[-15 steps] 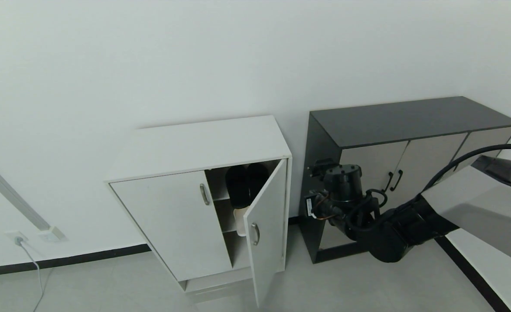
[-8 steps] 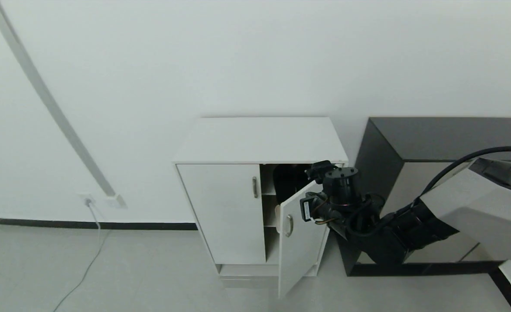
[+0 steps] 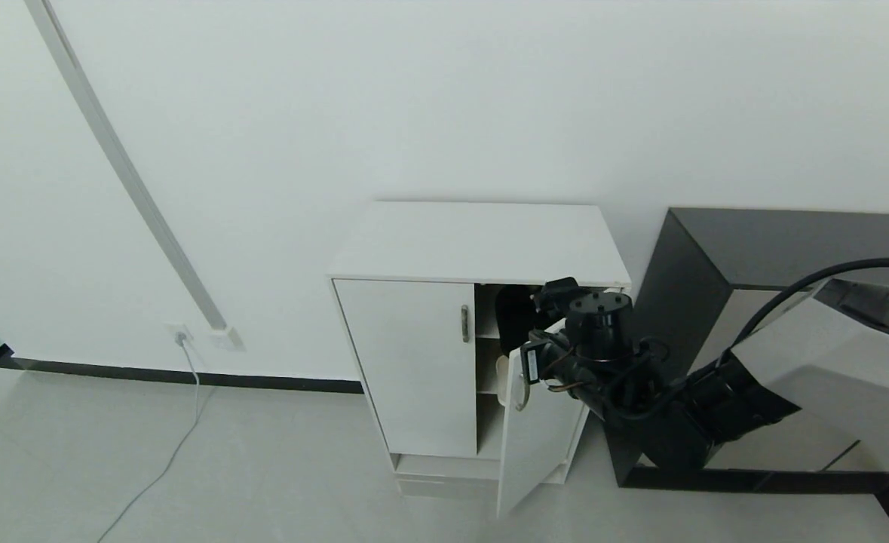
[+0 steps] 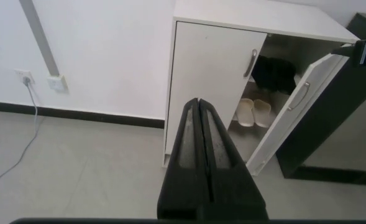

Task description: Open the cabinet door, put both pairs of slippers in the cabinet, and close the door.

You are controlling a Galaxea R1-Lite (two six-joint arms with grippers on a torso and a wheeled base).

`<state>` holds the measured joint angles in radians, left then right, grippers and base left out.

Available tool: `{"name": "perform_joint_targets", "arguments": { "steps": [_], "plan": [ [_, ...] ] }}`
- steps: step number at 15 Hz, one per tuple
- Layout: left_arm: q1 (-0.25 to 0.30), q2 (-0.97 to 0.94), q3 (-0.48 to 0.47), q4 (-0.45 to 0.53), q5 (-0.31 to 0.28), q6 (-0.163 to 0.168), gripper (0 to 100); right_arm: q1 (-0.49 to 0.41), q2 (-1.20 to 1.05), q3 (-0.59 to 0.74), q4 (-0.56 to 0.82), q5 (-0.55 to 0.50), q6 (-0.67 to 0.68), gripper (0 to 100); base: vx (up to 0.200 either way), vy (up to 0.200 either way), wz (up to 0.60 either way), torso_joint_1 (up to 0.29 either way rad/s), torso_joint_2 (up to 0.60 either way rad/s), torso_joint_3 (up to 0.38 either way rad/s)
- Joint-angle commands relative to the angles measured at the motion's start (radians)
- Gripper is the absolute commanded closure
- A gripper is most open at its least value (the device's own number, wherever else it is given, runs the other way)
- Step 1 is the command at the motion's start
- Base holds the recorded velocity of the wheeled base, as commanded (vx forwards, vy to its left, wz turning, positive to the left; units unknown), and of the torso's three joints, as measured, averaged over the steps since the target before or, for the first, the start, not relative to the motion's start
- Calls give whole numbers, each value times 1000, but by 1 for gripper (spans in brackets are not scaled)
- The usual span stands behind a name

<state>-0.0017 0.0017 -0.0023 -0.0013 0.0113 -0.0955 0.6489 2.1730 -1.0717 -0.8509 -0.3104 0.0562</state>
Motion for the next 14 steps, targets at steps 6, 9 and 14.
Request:
{"name": "perform_joint_targets", "arguments": {
  "steps": [6, 9, 14],
  "plan": [
    [0, 0, 1, 0, -1, 2, 100, 1, -144, 349, -142, 94, -9, 100, 167, 0, 0, -1, -3, 4],
    [0, 0, -1, 0, -2, 2, 100, 11, -153, 527, -266, 94, -10, 100, 200, 0, 0, 10, 4, 1],
    [0, 0, -1, 0, -1, 0, 100, 29, -108, 584, -341, 96, -10, 100, 0, 0, 0, 0, 0, 0]
  ]
}}
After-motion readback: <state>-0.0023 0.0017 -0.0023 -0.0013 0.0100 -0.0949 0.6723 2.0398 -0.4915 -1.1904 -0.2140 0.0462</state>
